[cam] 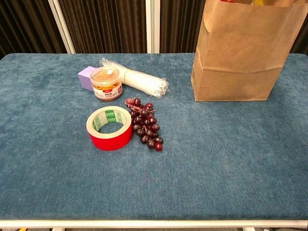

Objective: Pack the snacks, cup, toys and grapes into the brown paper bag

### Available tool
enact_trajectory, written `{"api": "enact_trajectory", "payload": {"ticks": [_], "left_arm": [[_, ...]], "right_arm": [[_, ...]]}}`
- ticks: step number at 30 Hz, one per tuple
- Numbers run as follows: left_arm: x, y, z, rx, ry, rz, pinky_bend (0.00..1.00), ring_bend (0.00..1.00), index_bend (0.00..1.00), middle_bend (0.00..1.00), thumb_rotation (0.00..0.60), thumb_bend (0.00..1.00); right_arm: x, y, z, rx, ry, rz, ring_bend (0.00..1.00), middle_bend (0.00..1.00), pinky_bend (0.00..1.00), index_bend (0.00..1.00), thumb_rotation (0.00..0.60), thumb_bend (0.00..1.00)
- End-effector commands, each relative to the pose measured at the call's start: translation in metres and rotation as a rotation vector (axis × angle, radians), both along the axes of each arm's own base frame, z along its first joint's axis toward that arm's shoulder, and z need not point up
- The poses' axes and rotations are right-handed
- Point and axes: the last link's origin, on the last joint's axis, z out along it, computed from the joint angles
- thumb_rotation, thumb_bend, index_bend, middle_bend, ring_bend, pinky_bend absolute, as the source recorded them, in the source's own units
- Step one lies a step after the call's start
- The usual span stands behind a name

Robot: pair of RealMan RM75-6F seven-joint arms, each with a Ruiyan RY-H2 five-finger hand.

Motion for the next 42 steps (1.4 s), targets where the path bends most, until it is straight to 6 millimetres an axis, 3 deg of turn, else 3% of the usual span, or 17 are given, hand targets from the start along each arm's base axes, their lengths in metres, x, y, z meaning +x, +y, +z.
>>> {"api": "enact_trajectory", "payload": {"ticks": [1,8,13,17,21,26,32,36,42], "left_arm": [[0.0,0.0,0.0,0.0,-0.001,0.001,0.17,0.03,0.14,0.13,0.6,0.23],[0.0,0.001,0.001,0.006,-0.002,-0.001,0.17,0.03,0.14,0.13,0.6,0.23],[0.001,0.001,-0.001,0.003,-0.002,-0.005,0.17,0.03,0.14,0.13,0.6,0.23],[0.001,0.001,0.0,0.007,0.0,-0.006,0.17,0.03,0.14,0.13,0.6,0.23],[0.001,0.001,0.001,0.011,0.001,-0.008,0.17,0.03,0.14,0.13,0.6,0.23],[0.001,0.001,0.001,0.015,-0.001,-0.007,0.17,0.03,0.14,0.13,0.6,0.23],[0.002,0.001,0.001,0.009,0.003,-0.009,0.17,0.03,0.14,0.13,0.6,0.23],[0.002,0.0,0.001,0.012,0.004,-0.011,0.17,0.03,0.14,0.13,0.6,0.23],[0.002,0.0,0.001,0.01,0.005,-0.013,0.17,0.03,0.14,0.13,0.6,0.23]], "right_arm": [[0.005,0.001,0.001,-0.007,-0.007,0.026,0.0,0.05,0.0,0.17,0.6,0.0],[0.021,0.008,0.003,-0.013,-0.092,0.113,0.0,0.05,0.0,0.17,0.6,0.0],[0.042,0.022,-0.002,0.004,-0.263,0.249,0.0,0.07,0.0,0.17,0.6,0.0],[0.048,0.04,-0.02,0.108,-0.406,0.296,0.0,0.11,0.0,0.16,0.6,0.0],[0.047,0.062,-0.039,0.252,-0.426,0.311,0.0,0.11,0.0,0.16,0.6,0.0],[0.032,0.092,-0.06,0.374,-0.349,0.341,0.0,0.13,0.0,0.16,0.6,0.0],[0.004,0.11,-0.084,0.461,-0.216,0.335,0.0,0.13,0.0,0.16,0.6,0.0],[-0.011,0.109,-0.107,0.511,-0.124,0.32,0.0,0.13,0.0,0.16,0.6,0.0],[-0.02,0.09,-0.147,0.553,0.003,0.303,0.0,0.12,0.0,0.16,0.6,0.0]]}}
